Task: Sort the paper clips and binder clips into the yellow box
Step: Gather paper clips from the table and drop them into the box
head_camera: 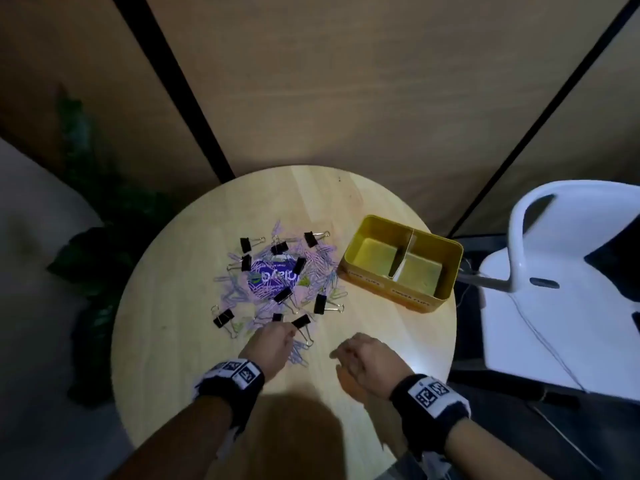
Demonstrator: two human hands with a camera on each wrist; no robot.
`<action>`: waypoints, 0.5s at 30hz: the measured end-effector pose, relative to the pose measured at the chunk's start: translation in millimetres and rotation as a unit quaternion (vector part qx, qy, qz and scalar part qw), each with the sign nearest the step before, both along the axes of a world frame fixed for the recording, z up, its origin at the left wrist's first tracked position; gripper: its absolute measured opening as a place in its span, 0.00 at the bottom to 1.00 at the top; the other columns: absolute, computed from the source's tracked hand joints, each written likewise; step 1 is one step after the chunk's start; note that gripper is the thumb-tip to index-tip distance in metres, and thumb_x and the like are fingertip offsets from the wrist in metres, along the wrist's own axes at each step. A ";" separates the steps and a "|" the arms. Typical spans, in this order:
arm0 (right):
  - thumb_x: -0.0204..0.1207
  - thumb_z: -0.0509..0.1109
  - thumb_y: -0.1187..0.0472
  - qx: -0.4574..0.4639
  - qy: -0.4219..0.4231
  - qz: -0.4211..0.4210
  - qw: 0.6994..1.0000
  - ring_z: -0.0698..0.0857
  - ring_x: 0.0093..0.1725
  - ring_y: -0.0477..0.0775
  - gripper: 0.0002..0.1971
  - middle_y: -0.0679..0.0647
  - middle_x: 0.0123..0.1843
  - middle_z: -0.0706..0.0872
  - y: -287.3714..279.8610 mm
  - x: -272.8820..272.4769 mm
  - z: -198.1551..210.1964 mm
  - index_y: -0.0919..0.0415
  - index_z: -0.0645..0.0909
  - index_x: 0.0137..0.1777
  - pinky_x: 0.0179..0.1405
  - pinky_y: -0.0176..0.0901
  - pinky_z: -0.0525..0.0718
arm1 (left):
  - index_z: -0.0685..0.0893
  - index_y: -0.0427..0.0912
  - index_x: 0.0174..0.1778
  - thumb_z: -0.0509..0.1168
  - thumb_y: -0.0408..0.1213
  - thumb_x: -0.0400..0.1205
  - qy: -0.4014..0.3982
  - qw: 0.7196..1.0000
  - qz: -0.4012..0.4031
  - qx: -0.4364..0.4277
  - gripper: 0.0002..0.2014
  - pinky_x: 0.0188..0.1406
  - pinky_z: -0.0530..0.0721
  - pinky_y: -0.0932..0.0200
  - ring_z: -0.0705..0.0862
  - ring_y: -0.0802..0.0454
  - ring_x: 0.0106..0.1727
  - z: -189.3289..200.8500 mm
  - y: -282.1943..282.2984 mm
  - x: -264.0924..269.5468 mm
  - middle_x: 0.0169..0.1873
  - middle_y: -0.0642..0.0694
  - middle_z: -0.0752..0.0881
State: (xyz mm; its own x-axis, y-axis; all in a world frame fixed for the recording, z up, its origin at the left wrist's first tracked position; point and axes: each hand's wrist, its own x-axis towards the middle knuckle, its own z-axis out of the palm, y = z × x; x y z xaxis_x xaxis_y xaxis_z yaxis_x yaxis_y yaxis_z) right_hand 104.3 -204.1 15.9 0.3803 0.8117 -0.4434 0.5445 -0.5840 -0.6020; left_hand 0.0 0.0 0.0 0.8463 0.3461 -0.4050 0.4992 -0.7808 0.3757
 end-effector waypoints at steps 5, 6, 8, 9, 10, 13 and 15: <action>0.75 0.56 0.59 -0.029 -0.062 0.062 0.996 0.77 0.66 0.60 0.24 0.55 0.71 0.74 37.6 7.5 -17.5 0.54 0.75 0.72 0.67 0.51 0.77 | 0.66 0.55 0.76 0.54 0.31 0.79 0.048 0.996 -0.069 0.006 0.28 0.51 0.84 0.49 0.82 0.44 0.58 -31.0 11.1 16.3 0.69 0.47 0.75; 0.75 0.58 0.60 -0.030 -0.076 0.069 0.994 0.76 0.66 0.62 0.24 0.56 0.73 0.72 43.5 9.4 -20.1 0.55 0.74 0.73 0.68 0.53 0.77 | 0.65 0.53 0.77 0.54 0.30 0.79 0.048 0.996 -0.072 0.004 0.28 0.56 0.82 0.49 0.80 0.44 0.62 -34.9 15.6 20.1 0.73 0.47 0.71; 0.76 0.60 0.61 -0.046 -0.092 0.081 0.991 0.74 0.68 0.64 0.25 0.57 0.77 0.69 55.5 14.5 -23.2 0.55 0.73 0.74 0.69 0.54 0.76 | 0.66 0.46 0.77 0.55 0.29 0.80 0.029 0.997 -0.072 -0.011 0.26 0.65 0.77 0.53 0.74 0.46 0.71 -35.1 27.7 28.2 0.78 0.47 0.65; 0.76 0.60 0.61 -0.046 -0.091 0.085 0.991 0.74 0.70 0.65 0.25 0.58 0.78 0.68 61.0 16.4 -23.6 0.56 0.72 0.75 0.70 0.54 0.75 | 0.69 0.45 0.75 0.55 0.29 0.81 0.001 0.997 -0.065 -0.029 0.25 0.67 0.75 0.54 0.73 0.47 0.72 -32.1 34.2 29.9 0.77 0.48 0.66; 0.75 0.60 0.61 -0.046 -0.091 0.094 0.990 0.73 0.71 0.65 0.26 0.58 0.79 0.68 66.3 18.2 -26.2 0.56 0.72 0.75 0.71 0.54 0.74 | 0.73 0.44 0.72 0.56 0.29 0.81 -0.039 0.997 -0.050 -0.039 0.22 0.66 0.75 0.55 0.75 0.47 0.69 -27.6 41.4 29.9 0.74 0.47 0.71; 0.75 0.61 0.60 -0.065 -0.075 0.103 0.990 0.71 0.73 0.65 0.26 0.59 0.79 0.68 76.1 16.9 -31.6 0.56 0.70 0.76 0.71 0.55 0.75 | 0.85 0.40 0.49 0.58 0.30 0.77 -0.131 0.988 0.058 -0.048 0.11 0.50 0.78 0.58 0.83 0.45 0.51 -24.1 66.2 7.6 0.50 0.43 0.86; 0.75 0.62 0.59 -0.084 -0.079 0.100 0.988 0.69 0.73 0.66 0.27 0.60 0.79 0.66 79.2 16.7 -33.0 0.56 0.69 0.76 0.70 0.56 0.76 | 0.84 0.40 0.37 0.57 0.34 0.72 -0.110 0.985 0.127 -0.049 0.10 0.41 0.77 0.60 0.85 0.41 0.44 -26.8 79.5 -17.0 0.38 0.44 0.87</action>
